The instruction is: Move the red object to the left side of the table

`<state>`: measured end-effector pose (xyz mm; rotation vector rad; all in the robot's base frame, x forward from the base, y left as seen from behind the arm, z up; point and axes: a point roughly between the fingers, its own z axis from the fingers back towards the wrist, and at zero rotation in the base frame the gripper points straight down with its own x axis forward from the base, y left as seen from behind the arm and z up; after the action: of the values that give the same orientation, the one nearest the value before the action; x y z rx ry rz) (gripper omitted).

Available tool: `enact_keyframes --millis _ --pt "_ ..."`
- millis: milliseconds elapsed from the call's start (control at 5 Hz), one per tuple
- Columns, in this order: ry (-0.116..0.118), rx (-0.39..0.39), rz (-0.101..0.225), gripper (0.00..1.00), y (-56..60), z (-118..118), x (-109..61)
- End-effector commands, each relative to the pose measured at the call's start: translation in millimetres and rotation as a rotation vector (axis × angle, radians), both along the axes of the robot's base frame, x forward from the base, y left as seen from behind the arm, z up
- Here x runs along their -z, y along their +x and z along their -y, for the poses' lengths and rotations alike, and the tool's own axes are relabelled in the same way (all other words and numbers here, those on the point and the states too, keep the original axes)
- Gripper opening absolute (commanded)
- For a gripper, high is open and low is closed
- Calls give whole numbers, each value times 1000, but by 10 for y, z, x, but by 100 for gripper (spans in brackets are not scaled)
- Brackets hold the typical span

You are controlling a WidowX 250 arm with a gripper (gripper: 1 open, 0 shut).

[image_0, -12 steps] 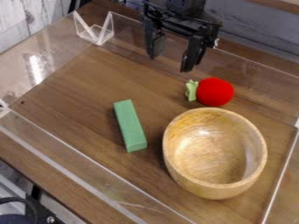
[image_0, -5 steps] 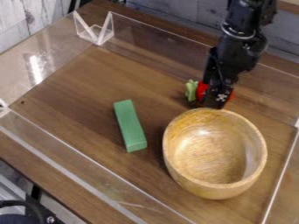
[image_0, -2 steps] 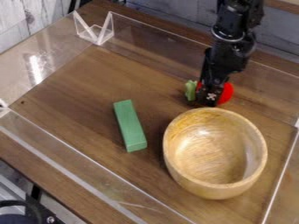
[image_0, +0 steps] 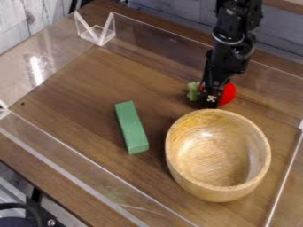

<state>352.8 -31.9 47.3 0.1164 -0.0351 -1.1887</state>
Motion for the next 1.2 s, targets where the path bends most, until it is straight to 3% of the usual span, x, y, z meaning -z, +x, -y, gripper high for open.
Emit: enact_keyframes --millis 0,1000 --pt "-12 14 46 100 95 -33 -76" --pt "-10 129 73 100 229 37 21"
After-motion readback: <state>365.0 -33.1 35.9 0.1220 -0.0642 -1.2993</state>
